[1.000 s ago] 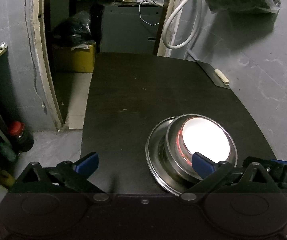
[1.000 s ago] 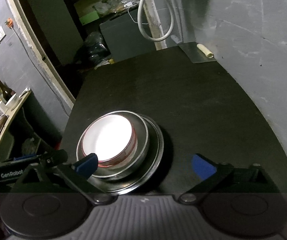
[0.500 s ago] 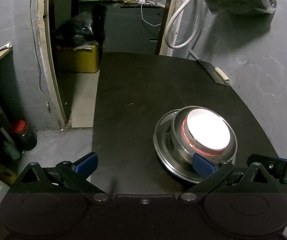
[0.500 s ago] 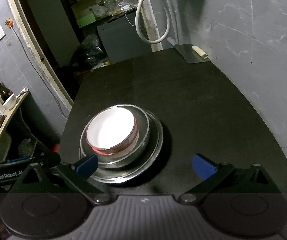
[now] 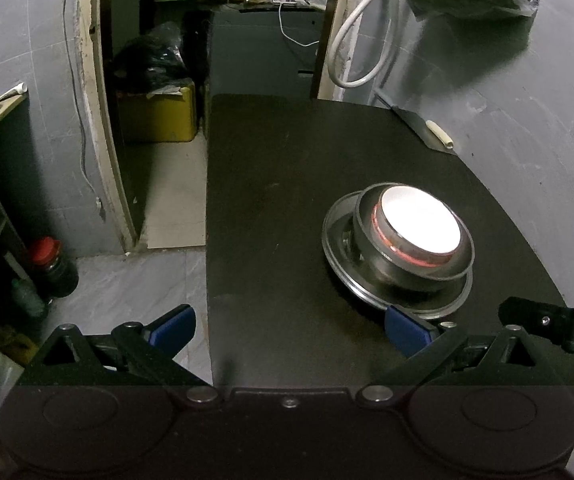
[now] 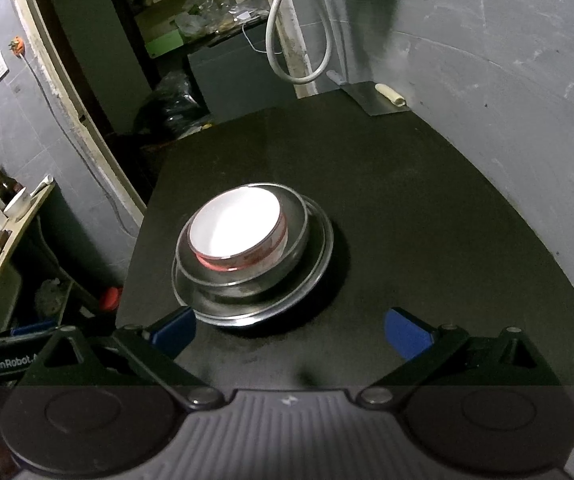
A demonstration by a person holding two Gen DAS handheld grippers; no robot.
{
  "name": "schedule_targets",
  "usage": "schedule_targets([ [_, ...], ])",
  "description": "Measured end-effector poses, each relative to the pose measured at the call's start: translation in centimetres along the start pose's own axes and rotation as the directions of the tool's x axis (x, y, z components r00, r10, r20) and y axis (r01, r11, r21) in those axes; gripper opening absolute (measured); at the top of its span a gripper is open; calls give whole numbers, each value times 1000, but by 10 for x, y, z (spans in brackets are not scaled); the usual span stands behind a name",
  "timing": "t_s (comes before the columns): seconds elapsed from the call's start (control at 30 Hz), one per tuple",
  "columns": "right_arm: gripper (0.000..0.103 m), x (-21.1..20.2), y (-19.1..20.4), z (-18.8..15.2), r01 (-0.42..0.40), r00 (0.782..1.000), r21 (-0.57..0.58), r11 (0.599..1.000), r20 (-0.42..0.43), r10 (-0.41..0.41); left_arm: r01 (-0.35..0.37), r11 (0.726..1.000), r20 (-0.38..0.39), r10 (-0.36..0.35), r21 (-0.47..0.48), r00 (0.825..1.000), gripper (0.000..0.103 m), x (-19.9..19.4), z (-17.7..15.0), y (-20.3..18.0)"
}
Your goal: Organize plates and bowls
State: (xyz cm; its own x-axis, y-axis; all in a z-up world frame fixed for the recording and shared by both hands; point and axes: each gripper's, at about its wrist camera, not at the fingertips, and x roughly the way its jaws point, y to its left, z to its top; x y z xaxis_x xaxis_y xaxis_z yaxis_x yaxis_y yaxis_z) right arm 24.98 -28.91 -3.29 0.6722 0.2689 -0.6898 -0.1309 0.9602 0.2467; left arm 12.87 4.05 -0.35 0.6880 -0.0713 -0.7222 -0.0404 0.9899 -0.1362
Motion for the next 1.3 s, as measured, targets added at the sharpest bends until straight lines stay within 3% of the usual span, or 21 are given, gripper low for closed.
schedule_targets([
  [0.5, 103, -21, 13, -42, 29, 999, 20, 999, 21, -30, 42, 998, -11, -42, 46, 999, 101, -16, -31, 13],
  [0.93, 103, -41, 14, -63, 57, 997, -4, 998, 52, -57, 89, 995, 31, -90, 42, 995, 101, -27, -58, 20],
  [1.3, 103, -44, 7, -76, 76, 996, -11, 997, 56, -75, 89, 995, 59, -92, 54, 994, 101, -34, -71, 24],
])
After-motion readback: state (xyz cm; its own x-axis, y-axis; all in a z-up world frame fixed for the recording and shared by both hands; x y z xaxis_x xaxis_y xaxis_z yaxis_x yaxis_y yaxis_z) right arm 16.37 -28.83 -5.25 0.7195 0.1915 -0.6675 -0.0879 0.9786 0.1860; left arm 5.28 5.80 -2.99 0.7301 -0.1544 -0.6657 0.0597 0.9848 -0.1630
